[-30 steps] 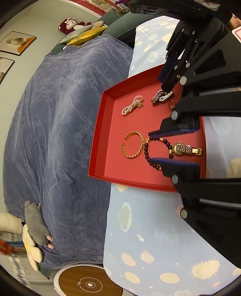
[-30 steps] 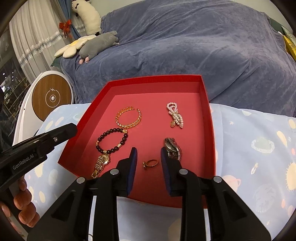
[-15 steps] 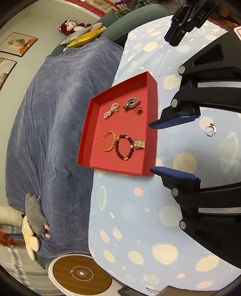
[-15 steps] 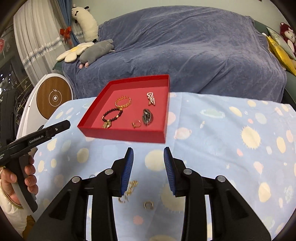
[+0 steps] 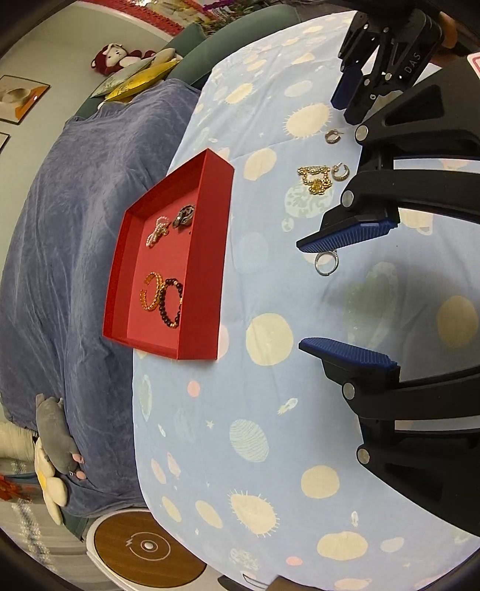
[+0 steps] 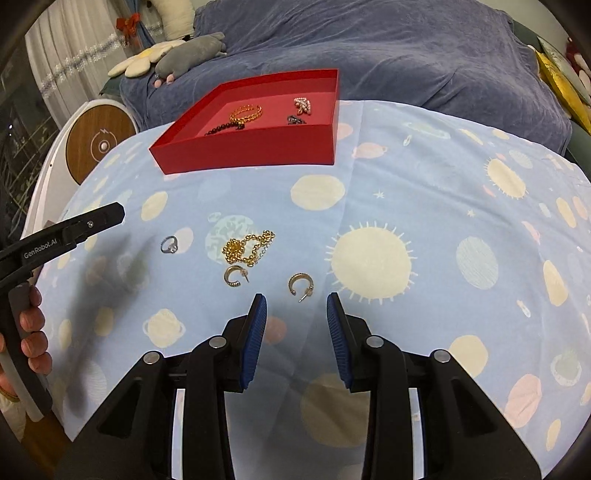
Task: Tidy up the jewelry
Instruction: 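Grasp a gold hoop earring with the right tool while the left tool grasps the silver ring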
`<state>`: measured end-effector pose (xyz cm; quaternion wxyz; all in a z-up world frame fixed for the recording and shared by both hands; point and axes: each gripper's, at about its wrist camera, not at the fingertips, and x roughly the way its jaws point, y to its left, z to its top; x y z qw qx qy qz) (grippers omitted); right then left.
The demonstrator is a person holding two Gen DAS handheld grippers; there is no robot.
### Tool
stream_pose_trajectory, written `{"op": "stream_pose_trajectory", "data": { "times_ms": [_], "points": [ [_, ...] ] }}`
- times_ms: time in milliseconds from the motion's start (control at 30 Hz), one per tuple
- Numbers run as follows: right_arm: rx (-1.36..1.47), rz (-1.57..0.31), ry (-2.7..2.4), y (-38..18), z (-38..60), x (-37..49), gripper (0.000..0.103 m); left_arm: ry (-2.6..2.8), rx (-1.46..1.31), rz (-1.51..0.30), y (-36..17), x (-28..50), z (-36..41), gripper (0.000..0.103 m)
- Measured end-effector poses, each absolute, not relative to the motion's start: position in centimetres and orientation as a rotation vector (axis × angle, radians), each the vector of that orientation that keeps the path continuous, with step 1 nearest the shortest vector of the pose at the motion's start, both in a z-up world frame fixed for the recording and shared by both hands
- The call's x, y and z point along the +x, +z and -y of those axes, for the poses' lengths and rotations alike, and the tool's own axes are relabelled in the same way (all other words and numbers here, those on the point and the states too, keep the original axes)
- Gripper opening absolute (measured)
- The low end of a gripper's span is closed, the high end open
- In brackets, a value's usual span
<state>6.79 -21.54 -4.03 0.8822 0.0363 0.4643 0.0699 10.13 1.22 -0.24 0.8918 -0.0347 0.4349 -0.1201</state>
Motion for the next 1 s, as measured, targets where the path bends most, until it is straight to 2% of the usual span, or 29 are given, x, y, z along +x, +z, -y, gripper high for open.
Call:
{"op": "stream_pose_trajectory", "data": {
  "times_ms": [467, 533, 667, 1000],
  "points": [
    [0.045, -0.975, 0.143, -5.5, 20.9, 8.8, 0.032, -0.277, -0.058, -0.928, -1.2, 10.8, -0.1, 0.048],
    [0.039, -0.971, 0.138, -5.6, 20.9, 8.9, 0.030, -0.281, -0.052, -0.934, -1.4, 10.6, 0.1, 0.048],
    [0.021, -0.972, 0.130, -5.6, 20.9, 9.1, 0.017, -0.287, -0.031, -0.939, -1.8, 10.3, 0.3, 0.048],
    [0.057, -0.975, 0.141, -5.0, 21.2, 8.8, 0.016, -0.281, 0.009, -0.959, -3.0, 10.2, 0.9, 0.048]
  ]
}}
